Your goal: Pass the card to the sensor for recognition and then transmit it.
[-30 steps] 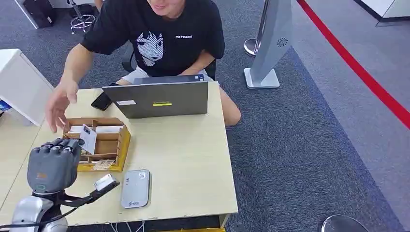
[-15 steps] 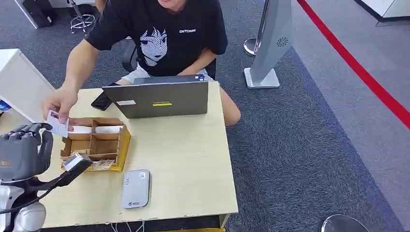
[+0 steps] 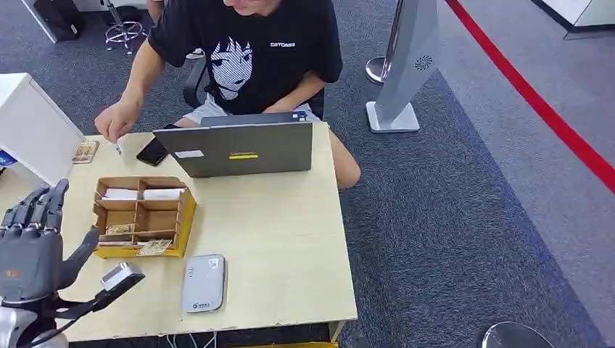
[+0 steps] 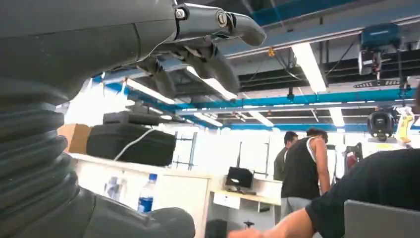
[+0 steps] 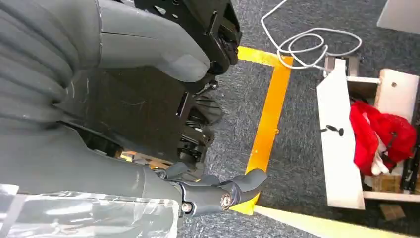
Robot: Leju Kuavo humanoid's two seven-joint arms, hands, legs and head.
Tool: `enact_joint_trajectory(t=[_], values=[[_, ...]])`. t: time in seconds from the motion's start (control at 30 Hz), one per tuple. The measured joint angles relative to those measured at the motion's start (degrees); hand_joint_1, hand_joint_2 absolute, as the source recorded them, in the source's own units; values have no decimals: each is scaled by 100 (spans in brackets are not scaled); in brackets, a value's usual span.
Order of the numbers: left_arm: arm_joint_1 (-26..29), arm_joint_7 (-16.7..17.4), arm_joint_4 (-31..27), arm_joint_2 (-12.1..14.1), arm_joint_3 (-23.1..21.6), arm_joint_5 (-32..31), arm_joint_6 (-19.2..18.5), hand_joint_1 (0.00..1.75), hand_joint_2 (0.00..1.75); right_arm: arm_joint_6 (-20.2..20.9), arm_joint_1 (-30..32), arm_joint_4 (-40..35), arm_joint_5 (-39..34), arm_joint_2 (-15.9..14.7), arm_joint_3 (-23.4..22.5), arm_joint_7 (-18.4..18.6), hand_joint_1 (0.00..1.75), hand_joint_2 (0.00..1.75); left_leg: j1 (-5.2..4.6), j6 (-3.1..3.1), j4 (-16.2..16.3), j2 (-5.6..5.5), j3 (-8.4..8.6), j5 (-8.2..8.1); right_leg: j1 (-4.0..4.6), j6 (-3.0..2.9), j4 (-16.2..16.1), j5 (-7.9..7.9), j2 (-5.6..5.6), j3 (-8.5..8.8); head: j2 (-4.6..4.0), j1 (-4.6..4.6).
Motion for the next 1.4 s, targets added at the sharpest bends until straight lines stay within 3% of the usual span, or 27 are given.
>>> enact_joint_trajectory(t=[0.23, 0.4, 0.57, 0.77, 0.97, 1.4], values=[[594, 112, -314, -90, -151, -728, 37, 0, 175, -74, 9, 0, -74, -2, -39, -48, 0, 175, 1, 0, 0, 0, 0, 0, 0, 0, 0, 0, -2, -1, 0, 0], [813, 508, -251, -98, -518, -1370, 41, 0, 175, -101, 15, 0, -96, -7, -77, -41, 0, 175, 0, 0, 0, -1, 1, 1, 0, 0, 0, 0, -3, 0, 0, -2], [668, 1031, 617, -166, -739, -1637, 286, 0, 175, -151, 13, 0, -9, -7, -81, 26, 0, 175, 0, 0, 0, -2, 1, 1, 0, 0, 0, 0, -4, 1, -2, 0], [183, 1145, 1826, -265, -704, -1718, 702, 0, 175, -136, 1, 0, 120, -7, -76, 120, 0, 175, 1, 1, 0, -3, 1, 3, 1, 0, 1, 2, -4, 2, -2, 0], [-214, 1145, 2620, -363, -569, -2052, 1119, 0, 175, -63, -9, 0, 175, -7, -53, 162, 0, 175, 0, 1, 0, -3, -1, 2, 0, 0, 1, 2, -4, 2, 0, -2], [-737, 1128, 3213, -695, -546, -2218, 1158, 0, 175, 59, -29, 0, 225, -7, 15, 203, 0, 175, 0, 1, 0, -3, 0, 3, 0, 0, 1, 3, -4, 2, 0, 0]])
